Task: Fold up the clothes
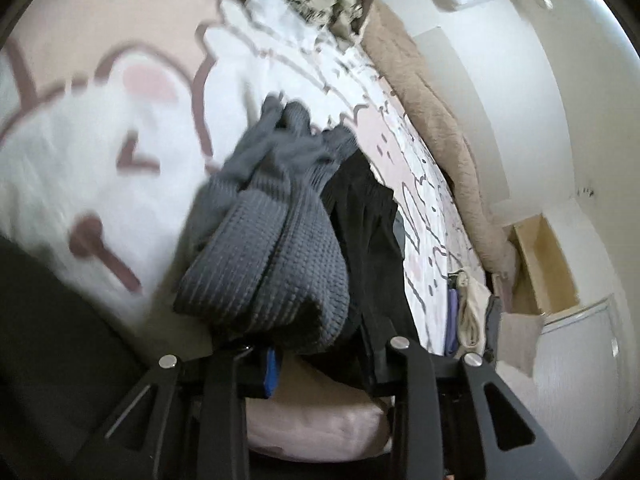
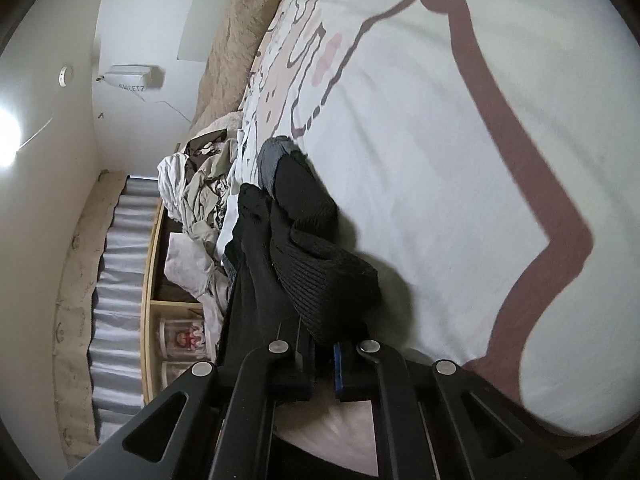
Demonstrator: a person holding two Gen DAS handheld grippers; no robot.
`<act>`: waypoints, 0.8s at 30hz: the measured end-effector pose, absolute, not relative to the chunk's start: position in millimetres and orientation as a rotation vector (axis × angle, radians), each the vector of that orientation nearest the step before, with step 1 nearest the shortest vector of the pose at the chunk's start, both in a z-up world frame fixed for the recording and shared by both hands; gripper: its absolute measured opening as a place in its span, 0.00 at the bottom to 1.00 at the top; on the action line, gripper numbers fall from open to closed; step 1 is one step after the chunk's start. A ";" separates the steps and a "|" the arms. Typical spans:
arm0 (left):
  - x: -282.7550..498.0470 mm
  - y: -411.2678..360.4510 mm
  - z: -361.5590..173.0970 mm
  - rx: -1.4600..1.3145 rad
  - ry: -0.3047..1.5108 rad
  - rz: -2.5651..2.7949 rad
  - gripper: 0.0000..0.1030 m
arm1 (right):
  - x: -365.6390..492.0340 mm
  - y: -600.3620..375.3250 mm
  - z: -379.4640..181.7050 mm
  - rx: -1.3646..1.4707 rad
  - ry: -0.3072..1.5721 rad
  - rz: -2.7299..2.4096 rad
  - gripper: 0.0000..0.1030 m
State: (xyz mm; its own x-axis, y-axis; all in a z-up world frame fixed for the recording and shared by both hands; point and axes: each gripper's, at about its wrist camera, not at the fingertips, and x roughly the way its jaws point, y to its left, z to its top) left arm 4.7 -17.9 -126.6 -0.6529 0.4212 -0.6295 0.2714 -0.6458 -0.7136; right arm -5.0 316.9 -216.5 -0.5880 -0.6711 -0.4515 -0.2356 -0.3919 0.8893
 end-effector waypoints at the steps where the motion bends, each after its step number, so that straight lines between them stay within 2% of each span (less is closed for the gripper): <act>1: 5.6 -20.1 -125.7 -1.273 -1.266 2.469 0.30 | -5.4 316.0 -216.2 1.232 -1.511 -2.061 0.06; 4: 14.8 -30.0 -122.3 -1.291 -1.260 2.518 0.30 | -6.0 314.0 -218.0 1.252 -1.490 -2.067 0.06; 8: 27.1 -33.5 -86.6 -1.199 -0.975 2.890 0.30 | -6.7 315.1 -221.5 1.272 -1.484 -2.061 0.06; 11: 35.2 -54.7 -66.5 -1.088 -0.866 3.087 0.30 | -6.8 314.7 -222.0 1.282 -1.467 -2.078 0.06; 14: 32.2 -70.8 -57.1 -1.090 -0.826 3.080 0.30 | -7.0 313.9 -221.6 1.285 -1.459 -2.080 0.06; 21: 3.9 -28.0 -52.5 -1.251 -0.405 2.775 0.31 | -6.7 315.5 -221.9 1.287 -1.461 -2.070 0.06; 22: 0.7 -16.1 -52.5 -1.252 -0.323 2.749 0.38 | -6.6 315.9 -222.2 1.285 -1.463 -2.068 0.06; 23: -5.0 -3.1 -56.6 -1.277 -0.243 2.717 0.49 | -6.4 316.3 -222.5 1.283 -1.465 -2.066 0.06; 24: -11.5 10.4 -62.3 -1.310 -0.164 2.683 0.55 | -6.2 316.5 -222.7 1.280 -1.466 -2.063 0.06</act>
